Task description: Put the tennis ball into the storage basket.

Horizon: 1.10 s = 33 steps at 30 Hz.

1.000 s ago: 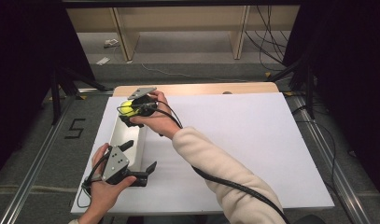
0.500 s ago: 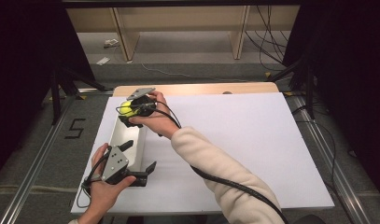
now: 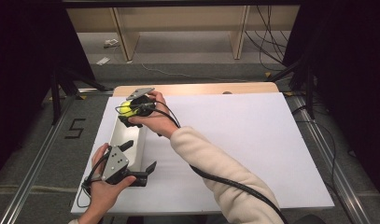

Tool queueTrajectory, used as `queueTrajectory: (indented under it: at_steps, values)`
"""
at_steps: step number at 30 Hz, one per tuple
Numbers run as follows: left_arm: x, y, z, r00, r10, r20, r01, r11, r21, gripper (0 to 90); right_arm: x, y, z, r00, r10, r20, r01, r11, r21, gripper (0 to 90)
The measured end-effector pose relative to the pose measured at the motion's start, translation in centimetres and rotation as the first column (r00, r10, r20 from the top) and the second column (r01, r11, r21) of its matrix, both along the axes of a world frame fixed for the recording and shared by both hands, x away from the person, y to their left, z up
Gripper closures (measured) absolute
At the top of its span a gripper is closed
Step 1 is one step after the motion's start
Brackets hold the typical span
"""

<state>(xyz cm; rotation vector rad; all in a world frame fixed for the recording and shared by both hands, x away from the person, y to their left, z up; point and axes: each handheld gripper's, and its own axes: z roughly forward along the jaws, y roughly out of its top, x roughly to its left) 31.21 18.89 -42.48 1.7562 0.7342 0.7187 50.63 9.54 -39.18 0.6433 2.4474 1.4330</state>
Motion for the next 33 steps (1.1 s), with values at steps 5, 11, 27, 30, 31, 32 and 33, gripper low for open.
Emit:
queueTrajectory:
  at_steps: [5,11,27,30,31,32,33]
  values:
    - [0.0,0.0,0.0,1.0,0.0,-0.001,0.0,1.0,-0.002,0.0,-0.1,0.4,-0.1,1.0,0.007,-0.002,-0.007,1.0,-0.002,26.6]
    - [0.0,0.0,0.0,1.0,0.0,-0.001,0.0,1.0,-0.001,0.0,-0.2,0.6,-0.3,0.9999,0.014,-0.004,-0.014,1.0,-0.006,26.6]
    - [0.0,0.0,0.0,1.0,-0.001,0.0,0.001,1.0,0.0,0.0,-0.3,1.4,-0.9,0.9996,0.028,-0.004,-0.028,0.999,-0.026,26.5]
    - [-0.1,0.0,0.0,1.0,-0.002,0.0,0.002,1.0,0.001,0.0,-0.3,1.5,-1.0,0.9996,0.029,-0.006,-0.029,0.999,-0.028,26.5]
    - [0.0,0.0,0.0,1.0,-0.003,0.002,0.003,1.0,0.004,0.0,-0.3,1.5,-1.0,0.9996,0.028,-0.006,-0.028,0.999,-0.028,26.4]
    - [0.0,0.0,0.0,1.0,-0.003,0.002,0.003,1.0,0.004,0.0,-0.3,1.5,-1.0,0.9996,0.028,-0.006,-0.028,0.999,-0.028,26.4]
    - [0.0,0.0,0.0,1.0,-0.004,0.002,0.004,1.0,0.003,0.0,-0.3,1.6,-1.1,0.9996,0.029,-0.007,-0.029,0.999,-0.03,26.4]
